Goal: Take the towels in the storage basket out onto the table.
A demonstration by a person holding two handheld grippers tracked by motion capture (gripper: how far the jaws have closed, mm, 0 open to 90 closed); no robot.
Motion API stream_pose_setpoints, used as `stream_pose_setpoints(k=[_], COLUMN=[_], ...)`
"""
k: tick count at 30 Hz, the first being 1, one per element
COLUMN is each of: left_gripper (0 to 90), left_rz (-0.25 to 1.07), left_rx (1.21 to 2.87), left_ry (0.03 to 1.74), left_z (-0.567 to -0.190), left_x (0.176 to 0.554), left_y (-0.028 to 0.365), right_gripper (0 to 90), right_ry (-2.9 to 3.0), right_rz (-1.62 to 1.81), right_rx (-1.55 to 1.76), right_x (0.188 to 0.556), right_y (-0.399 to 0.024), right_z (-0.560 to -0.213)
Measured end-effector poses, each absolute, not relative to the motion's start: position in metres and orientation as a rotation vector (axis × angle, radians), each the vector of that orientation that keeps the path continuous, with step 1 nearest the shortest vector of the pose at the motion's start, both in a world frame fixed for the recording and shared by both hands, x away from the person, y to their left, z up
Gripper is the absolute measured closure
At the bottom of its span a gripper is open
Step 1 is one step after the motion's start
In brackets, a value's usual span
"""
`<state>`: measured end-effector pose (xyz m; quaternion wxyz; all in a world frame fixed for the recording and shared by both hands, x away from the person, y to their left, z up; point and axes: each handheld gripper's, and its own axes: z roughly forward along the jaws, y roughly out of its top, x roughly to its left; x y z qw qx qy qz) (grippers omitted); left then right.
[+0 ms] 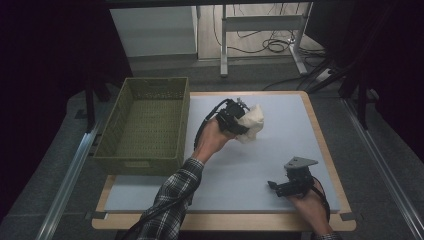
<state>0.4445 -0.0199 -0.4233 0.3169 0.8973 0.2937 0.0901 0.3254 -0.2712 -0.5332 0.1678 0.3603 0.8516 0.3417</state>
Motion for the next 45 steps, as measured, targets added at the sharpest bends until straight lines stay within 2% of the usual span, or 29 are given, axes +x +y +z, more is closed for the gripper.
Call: stream_pose_setpoints(k=[12, 14, 18, 20, 35, 41, 45], left_gripper=[62.2, 56.3, 34.2, 29.9, 20.9, 19.8, 20.4], left_rz=[0.221, 0.240, 0.254, 0.260, 0.227, 0.246, 0.254], left_rx=[2.417, 2.415, 2.388, 2.366, 2.315, 2.301, 2.281], left_ry=[0.831, 0.844, 0.844, 0.839, 0.826, 0.853, 0.874], left_z=[-0.476, -0.482, -0.484, -0.481, -0.462, -0.462, -0.465], left_x=[0.455, 0.457, 0.457, 0.455, 0.429, 0.416, 0.404], left_y=[-0.034, -0.033, -0.027, -0.022, 0.014, 0.027, 0.039], right_gripper=[3.0, 3.0, 3.0, 3.0, 3.6, 19.2, 25.6], right_ry=[2.423, 2.423, 2.422, 2.422, 2.425, 2.447, 2.456], right_rz=[0.972, 0.972, 0.971, 0.972, 0.953, 0.988, 1.033], right_rx=[1.026, 1.026, 1.025, 1.026, 1.040, 1.036, 1.020], right_x=[0.325, 0.325, 0.325, 0.325, 0.326, 0.330, 0.338], right_y=[-0.271, -0.271, -0.271, -0.271, -0.270, -0.268, -0.266], right_z=[-0.533, -0.533, -0.533, -0.533, -0.532, -0.522, -0.514])
